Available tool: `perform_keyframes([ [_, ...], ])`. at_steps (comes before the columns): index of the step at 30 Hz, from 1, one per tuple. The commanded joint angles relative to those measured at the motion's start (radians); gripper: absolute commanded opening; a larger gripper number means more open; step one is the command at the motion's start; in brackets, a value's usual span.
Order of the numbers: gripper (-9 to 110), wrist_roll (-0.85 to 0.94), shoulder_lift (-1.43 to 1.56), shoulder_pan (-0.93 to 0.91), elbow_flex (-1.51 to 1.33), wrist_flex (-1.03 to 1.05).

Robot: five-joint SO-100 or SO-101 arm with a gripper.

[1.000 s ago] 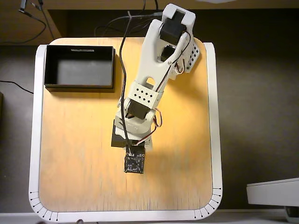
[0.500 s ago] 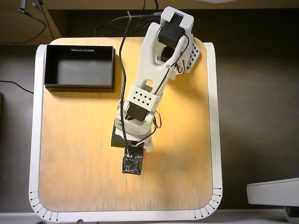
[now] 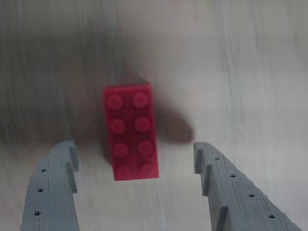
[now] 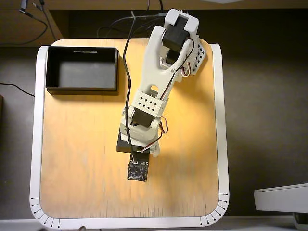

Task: Grasp a lego block and put it in the bin.

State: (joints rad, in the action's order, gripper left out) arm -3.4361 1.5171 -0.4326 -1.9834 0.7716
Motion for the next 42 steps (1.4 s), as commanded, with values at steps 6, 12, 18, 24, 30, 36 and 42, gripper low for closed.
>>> perform_keyframes([
  [6, 25, 0.02, 0.012, 0.025, 0.135, -0.072],
  [12, 24, 0.02, -0.002, 0.025, 0.135, -0.097],
  [18, 24, 0.025, -0.018, 0.026, 0.133, -0.097],
  [24, 24, 0.034, -0.029, 0.029, 0.132, -0.095],
  [30, 23, 0.037, -0.038, 0.028, 0.132, -0.095],
  [36, 17, 0.035, -0.041, 0.029, 0.132, -0.095],
  [42, 15, 0.035, -0.041, 0.026, 0.129, -0.08],
])
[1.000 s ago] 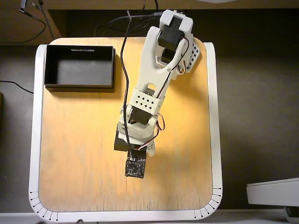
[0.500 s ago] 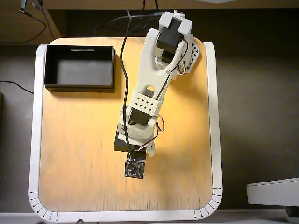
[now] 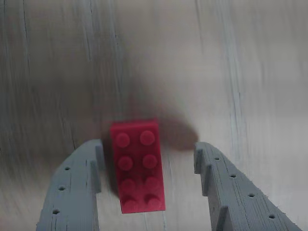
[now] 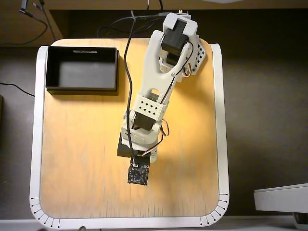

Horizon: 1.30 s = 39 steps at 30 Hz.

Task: Grasp a lego block and put it in the bin.

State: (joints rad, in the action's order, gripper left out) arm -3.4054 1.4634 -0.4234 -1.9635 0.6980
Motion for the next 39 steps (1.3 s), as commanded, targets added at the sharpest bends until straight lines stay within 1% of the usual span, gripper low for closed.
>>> perform_keyframes([
  [1, 15, 0.005, 0.012, 0.015, 0.109, 0.002],
  [25, 15, -0.006, 0.049, 0.014, 0.052, 0.089],
  [28, 10, -0.006, 0.052, 0.017, 0.044, 0.089],
  [30, 2, -0.006, 0.052, 0.017, 0.044, 0.089],
  [39, 1, 0.018, 0.071, 0.002, 0.044, 0.089],
])
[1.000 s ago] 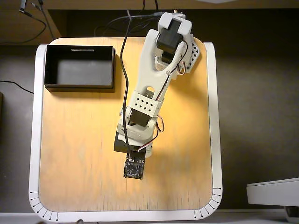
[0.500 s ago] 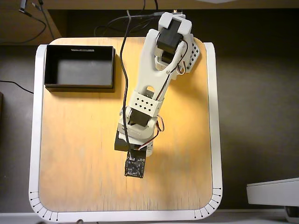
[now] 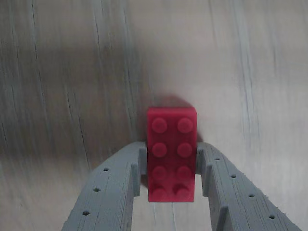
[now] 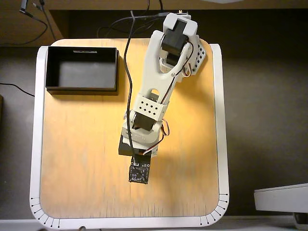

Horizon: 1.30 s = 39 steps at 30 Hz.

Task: Grasp a lego block and put it in the bin.

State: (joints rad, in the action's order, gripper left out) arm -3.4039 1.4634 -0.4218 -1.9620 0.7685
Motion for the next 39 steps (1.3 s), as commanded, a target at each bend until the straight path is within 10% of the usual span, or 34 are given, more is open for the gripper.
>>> perform_keyframes([
  [1, 1, 0.032, 0.081, -0.002, 0.043, 0.018],
  [39, 1, 0.302, 1.066, -0.614, 0.04, 0.52],
])
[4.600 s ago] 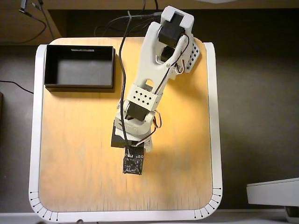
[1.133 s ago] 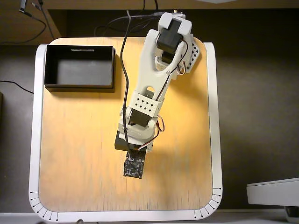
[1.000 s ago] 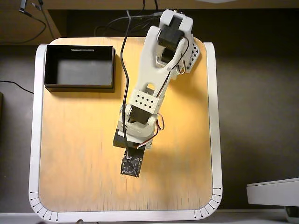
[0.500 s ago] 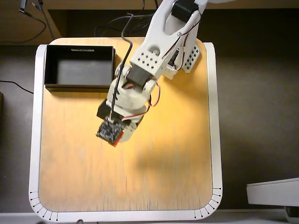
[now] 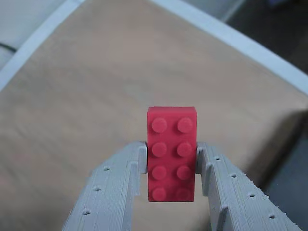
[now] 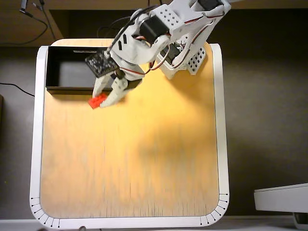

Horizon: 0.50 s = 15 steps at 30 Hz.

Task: Grasp a lego block and put it in the bin.

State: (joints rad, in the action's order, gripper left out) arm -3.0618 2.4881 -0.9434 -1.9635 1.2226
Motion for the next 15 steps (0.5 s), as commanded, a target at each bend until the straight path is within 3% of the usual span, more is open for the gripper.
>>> perform_keyframes([
  [1, 1, -0.058, 0.038, -0.124, 0.041, 0.081],
  [15, 1, -0.293, -0.258, -0.492, 0.041, 0.081],
])
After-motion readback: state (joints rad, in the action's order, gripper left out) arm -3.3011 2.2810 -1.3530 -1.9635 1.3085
